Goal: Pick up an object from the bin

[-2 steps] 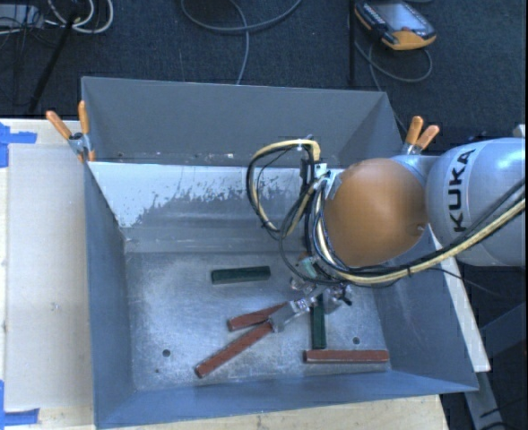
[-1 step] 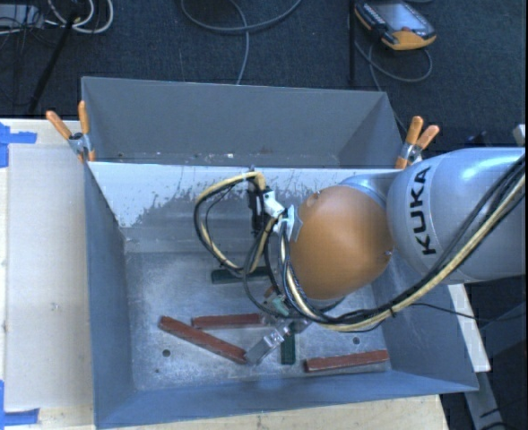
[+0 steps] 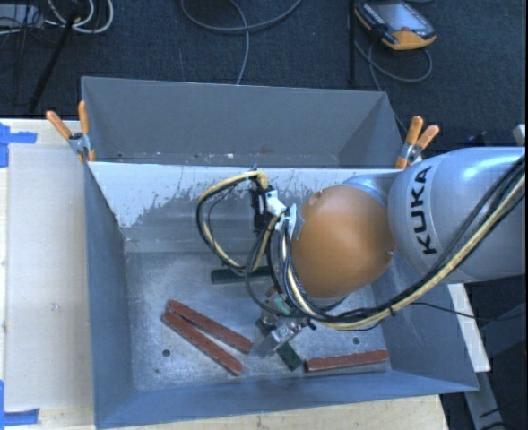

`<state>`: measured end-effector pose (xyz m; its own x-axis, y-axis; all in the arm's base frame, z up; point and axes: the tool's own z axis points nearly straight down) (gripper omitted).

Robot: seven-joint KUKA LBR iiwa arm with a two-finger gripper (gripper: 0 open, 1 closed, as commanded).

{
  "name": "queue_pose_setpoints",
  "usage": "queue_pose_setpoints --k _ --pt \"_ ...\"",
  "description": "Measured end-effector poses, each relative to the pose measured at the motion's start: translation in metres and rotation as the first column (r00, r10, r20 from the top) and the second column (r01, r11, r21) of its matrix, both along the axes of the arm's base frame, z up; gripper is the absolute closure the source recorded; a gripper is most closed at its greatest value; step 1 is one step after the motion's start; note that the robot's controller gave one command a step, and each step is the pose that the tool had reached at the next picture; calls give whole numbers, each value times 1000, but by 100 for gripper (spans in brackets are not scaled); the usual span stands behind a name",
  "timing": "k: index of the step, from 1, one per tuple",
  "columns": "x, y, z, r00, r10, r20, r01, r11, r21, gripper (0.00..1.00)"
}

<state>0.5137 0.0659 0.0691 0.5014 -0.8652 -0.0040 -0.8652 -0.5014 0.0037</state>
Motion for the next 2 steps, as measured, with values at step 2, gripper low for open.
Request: queue_pose_setpoints --k 2 --pt "20 35 118 1000 28 6 -28 1000 4 100"
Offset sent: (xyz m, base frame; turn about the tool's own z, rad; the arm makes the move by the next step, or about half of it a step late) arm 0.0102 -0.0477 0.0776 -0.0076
